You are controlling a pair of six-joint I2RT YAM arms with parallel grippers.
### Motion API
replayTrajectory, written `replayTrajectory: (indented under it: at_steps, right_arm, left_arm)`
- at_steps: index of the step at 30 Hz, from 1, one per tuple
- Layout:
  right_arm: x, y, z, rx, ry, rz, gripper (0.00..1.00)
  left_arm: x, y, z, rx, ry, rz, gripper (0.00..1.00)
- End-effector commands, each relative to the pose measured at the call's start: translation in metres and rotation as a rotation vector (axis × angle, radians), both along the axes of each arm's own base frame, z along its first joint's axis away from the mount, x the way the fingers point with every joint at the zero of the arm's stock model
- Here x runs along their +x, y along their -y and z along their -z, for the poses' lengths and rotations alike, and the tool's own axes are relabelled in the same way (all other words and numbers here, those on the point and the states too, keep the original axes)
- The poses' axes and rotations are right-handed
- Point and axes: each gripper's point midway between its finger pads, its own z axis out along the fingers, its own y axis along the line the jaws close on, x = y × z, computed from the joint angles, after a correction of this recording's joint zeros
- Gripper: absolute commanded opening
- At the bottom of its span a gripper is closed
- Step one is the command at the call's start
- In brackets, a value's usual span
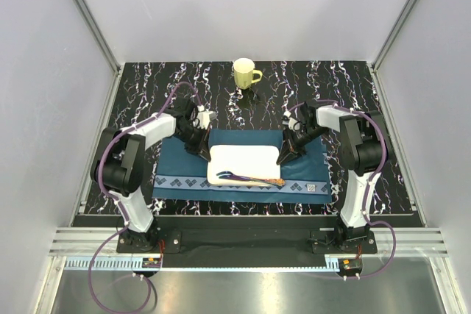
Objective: Set the dinner table for one person
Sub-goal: Move the plate onto the napkin.
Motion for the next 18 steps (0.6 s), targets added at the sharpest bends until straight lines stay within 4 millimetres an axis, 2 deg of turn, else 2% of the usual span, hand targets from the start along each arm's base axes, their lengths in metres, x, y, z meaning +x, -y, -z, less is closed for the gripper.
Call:
replayTrajectory:
  at_steps: [1,8,18]
  right_arm:
    - [0.005,-0.037,-0.033,0.178,0.026,-0.036,0.00]
    - [0.003,-0.041,-0.034,0.174,0.038,-0.058,0.00]
    - [-0.005,-0.049,-0.037,0.188,0.035,-0.090,0.00]
  left_arm:
    - [-0.021,0.030,-0.011,-0.144,-0.052,0.114,0.00]
    - [-0.010,0.026,-0.018,-0.146,-0.028,0.095,0.00]
    - [-0.011,0.024,-0.025,-0.148,-0.027,0.130,0.00]
